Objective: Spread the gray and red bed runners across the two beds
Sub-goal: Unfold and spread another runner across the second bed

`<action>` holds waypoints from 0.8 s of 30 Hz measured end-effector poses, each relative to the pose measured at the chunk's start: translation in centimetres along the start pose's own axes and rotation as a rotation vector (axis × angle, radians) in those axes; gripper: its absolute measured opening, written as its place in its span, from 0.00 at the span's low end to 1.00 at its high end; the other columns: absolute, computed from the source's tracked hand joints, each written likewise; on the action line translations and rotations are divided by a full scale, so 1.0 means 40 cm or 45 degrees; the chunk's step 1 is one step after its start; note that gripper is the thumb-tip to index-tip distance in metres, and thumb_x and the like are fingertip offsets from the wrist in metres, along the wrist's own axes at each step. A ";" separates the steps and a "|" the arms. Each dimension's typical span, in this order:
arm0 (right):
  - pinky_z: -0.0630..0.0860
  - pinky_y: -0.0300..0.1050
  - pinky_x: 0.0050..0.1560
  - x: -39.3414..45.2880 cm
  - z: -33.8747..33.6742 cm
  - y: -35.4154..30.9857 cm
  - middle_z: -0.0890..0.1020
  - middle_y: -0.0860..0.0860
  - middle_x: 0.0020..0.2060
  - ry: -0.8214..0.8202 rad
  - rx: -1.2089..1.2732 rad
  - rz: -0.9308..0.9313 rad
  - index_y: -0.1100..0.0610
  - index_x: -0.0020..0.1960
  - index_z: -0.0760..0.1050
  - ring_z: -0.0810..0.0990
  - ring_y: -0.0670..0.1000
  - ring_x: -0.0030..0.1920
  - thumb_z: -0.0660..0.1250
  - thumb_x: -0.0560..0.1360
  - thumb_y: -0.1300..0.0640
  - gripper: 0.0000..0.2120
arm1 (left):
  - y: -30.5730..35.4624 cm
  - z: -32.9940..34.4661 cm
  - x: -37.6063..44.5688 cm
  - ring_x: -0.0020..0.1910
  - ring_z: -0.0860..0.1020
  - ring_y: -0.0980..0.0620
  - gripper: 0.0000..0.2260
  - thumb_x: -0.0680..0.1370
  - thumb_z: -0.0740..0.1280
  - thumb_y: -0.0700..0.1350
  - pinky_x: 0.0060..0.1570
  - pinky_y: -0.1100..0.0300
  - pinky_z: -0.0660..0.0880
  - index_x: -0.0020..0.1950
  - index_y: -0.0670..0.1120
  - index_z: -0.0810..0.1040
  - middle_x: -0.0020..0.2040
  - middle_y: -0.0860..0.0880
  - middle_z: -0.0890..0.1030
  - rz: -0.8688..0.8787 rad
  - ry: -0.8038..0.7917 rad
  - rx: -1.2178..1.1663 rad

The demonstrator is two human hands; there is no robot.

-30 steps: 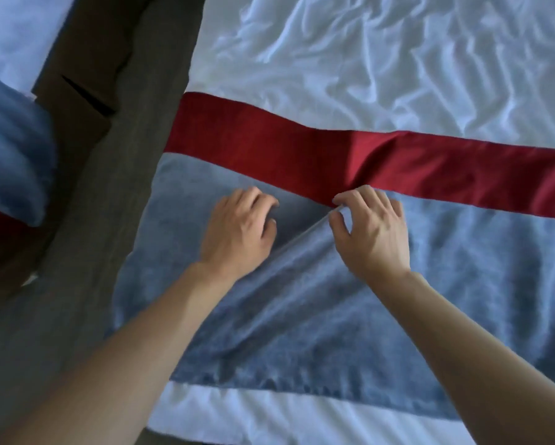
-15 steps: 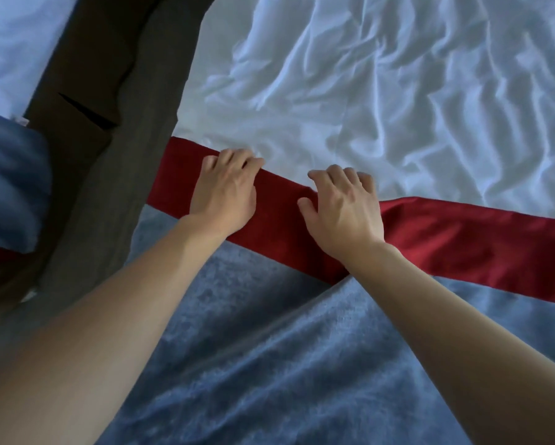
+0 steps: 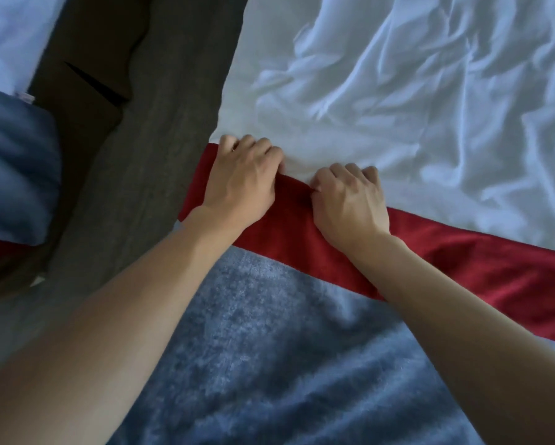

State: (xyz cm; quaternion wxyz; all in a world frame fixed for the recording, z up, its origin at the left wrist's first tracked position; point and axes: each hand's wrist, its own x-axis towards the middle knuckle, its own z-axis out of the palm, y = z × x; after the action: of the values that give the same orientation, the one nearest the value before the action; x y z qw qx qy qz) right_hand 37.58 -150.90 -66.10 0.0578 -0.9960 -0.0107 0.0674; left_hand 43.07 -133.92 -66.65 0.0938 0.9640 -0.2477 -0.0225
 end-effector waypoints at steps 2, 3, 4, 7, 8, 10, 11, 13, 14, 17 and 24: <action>0.64 0.50 0.53 0.055 0.006 -0.028 0.82 0.53 0.43 0.052 0.005 -0.035 0.57 0.46 0.79 0.78 0.58 0.47 0.61 0.74 0.60 0.08 | -0.060 -0.003 0.008 0.48 0.75 0.46 0.08 0.77 0.62 0.40 0.52 0.50 0.62 0.49 0.49 0.79 0.46 0.51 0.79 -0.061 0.030 0.017; 0.63 0.50 0.54 0.084 0.004 -0.040 0.82 0.53 0.43 0.070 0.026 -0.048 0.57 0.46 0.79 0.78 0.59 0.48 0.61 0.73 0.62 0.08 | -0.081 -0.006 0.016 0.48 0.75 0.46 0.07 0.77 0.62 0.40 0.51 0.50 0.62 0.49 0.48 0.79 0.46 0.51 0.80 -0.078 0.060 0.026; 0.64 0.51 0.53 0.101 0.003 -0.049 0.82 0.53 0.43 0.073 0.070 -0.055 0.57 0.46 0.79 0.78 0.59 0.47 0.61 0.72 0.63 0.09 | -0.093 -0.007 0.020 0.47 0.76 0.45 0.07 0.76 0.63 0.40 0.51 0.50 0.62 0.49 0.48 0.79 0.45 0.50 0.80 -0.085 0.070 0.019; 0.66 0.54 0.53 0.084 -0.003 -0.051 0.82 0.55 0.43 0.060 0.153 -0.062 0.58 0.48 0.79 0.78 0.61 0.47 0.63 0.71 0.62 0.09 | -0.077 -0.004 0.017 0.47 0.75 0.46 0.06 0.75 0.64 0.41 0.51 0.50 0.62 0.49 0.47 0.78 0.45 0.51 0.79 -0.018 0.002 -0.030; 0.67 0.54 0.53 0.061 -0.004 -0.037 0.81 0.55 0.44 0.056 0.143 -0.053 0.58 0.48 0.79 0.78 0.61 0.47 0.64 0.71 0.61 0.08 | -0.073 0.002 0.012 0.47 0.75 0.46 0.06 0.75 0.64 0.42 0.52 0.50 0.62 0.49 0.47 0.78 0.45 0.51 0.79 0.005 -0.012 -0.026; 0.67 0.54 0.53 0.009 -0.007 0.014 0.81 0.54 0.43 0.044 0.098 -0.011 0.58 0.48 0.78 0.77 0.60 0.46 0.65 0.73 0.60 0.06 | -0.090 0.009 0.008 0.48 0.76 0.46 0.07 0.77 0.63 0.42 0.53 0.51 0.62 0.51 0.48 0.79 0.45 0.52 0.80 -0.005 -0.004 -0.004; 0.67 0.54 0.54 -0.013 -0.011 0.042 0.81 0.54 0.42 0.038 0.072 0.027 0.59 0.47 0.78 0.77 0.60 0.45 0.66 0.74 0.60 0.04 | -0.103 0.009 0.011 0.49 0.76 0.47 0.07 0.78 0.63 0.43 0.53 0.51 0.61 0.51 0.48 0.80 0.46 0.52 0.81 -0.029 0.003 0.000; 0.68 0.55 0.55 -0.036 -0.015 0.083 0.81 0.54 0.42 0.024 0.045 0.091 0.59 0.47 0.78 0.78 0.60 0.45 0.66 0.75 0.59 0.04 | -0.114 0.009 0.018 0.50 0.76 0.47 0.07 0.79 0.63 0.43 0.54 0.51 0.60 0.52 0.49 0.80 0.47 0.52 0.81 -0.061 0.004 0.007; 0.68 0.55 0.56 -0.038 -0.015 0.089 0.81 0.54 0.42 0.020 0.048 0.099 0.59 0.48 0.78 0.78 0.60 0.46 0.66 0.75 0.59 0.04 | -0.106 0.010 0.022 0.50 0.75 0.47 0.07 0.78 0.62 0.43 0.54 0.51 0.61 0.52 0.48 0.79 0.47 0.52 0.81 -0.077 0.003 0.004; 0.68 0.55 0.58 -0.037 -0.021 0.066 0.81 0.54 0.48 0.086 0.101 0.082 0.58 0.55 0.79 0.77 0.60 0.50 0.67 0.74 0.59 0.10 | -0.019 0.008 0.015 0.51 0.75 0.45 0.10 0.75 0.62 0.40 0.54 0.50 0.64 0.55 0.47 0.76 0.51 0.49 0.78 -0.109 0.026 -0.050; 0.69 0.54 0.59 -0.170 -0.017 0.147 0.81 0.53 0.53 0.275 0.161 0.142 0.57 0.62 0.77 0.78 0.58 0.52 0.68 0.73 0.59 0.18 | 0.234 0.050 -0.039 0.57 0.74 0.45 0.14 0.76 0.64 0.44 0.57 0.50 0.64 0.61 0.48 0.76 0.56 0.49 0.77 0.052 0.022 -0.110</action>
State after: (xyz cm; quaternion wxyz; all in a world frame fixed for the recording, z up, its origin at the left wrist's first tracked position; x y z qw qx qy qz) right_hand 31.02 -157.03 -65.21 0.1175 -0.9909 0.0554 -0.0364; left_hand 37.11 -141.58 -66.83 0.1378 0.9540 -0.2653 -0.0227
